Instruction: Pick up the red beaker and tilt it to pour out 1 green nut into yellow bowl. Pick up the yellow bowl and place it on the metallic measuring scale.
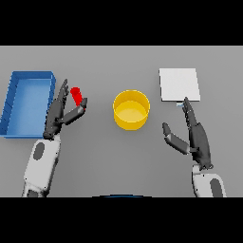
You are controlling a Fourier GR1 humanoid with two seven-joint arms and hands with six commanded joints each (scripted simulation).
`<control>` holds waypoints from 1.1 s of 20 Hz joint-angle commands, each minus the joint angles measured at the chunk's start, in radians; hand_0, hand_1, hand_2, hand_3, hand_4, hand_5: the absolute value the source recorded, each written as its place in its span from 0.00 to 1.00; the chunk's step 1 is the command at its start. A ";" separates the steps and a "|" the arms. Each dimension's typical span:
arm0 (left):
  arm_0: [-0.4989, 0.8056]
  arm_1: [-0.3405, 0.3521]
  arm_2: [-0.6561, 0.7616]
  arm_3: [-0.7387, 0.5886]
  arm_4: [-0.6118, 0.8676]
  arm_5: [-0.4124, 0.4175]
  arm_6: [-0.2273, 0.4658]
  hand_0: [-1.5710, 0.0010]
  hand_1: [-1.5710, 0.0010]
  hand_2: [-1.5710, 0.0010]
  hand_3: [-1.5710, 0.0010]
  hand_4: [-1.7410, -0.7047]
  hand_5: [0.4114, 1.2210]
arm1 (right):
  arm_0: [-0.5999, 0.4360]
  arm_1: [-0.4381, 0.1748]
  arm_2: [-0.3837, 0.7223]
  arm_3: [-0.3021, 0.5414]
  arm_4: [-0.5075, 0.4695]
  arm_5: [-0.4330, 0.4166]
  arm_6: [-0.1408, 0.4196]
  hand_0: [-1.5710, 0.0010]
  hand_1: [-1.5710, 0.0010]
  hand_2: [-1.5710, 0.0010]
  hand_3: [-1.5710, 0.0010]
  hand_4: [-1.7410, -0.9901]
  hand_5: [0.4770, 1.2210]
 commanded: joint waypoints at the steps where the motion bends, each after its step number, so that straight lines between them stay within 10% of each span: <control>1: -0.023 0.005 0.005 0.035 -0.004 0.000 -0.017 1.00 1.00 1.00 1.00 0.54 0.27 | -0.002 0.005 0.006 -0.005 0.008 -0.005 0.001 1.00 1.00 1.00 1.00 0.66 0.26; 14: -0.242 -0.012 0.050 0.335 -0.053 0.087 -0.160 1.00 0.98 0.97 1.00 0.43 0.38 | 0.021 -0.005 0.000 -0.027 -0.001 0.001 -0.008 1.00 1.00 1.00 1.00 0.64 0.29; 19: -0.270 -0.038 0.070 0.388 -0.060 0.129 -0.235 0.41 0.39 0.40 0.52 0.20 0.71 | 0.009 -0.006 0.004 -0.025 0.016 -0.007 0.002 1.00 1.00 1.00 1.00 0.67 0.29; 22: -0.282 -0.047 0.087 0.414 -0.042 0.123 -0.282 0.21 0.20 0.20 0.29 0.16 0.85 | -0.001 -0.002 0.000 -0.015 0.004 -0.003 0.010 1.00 1.00 1.00 1.00 0.68 0.28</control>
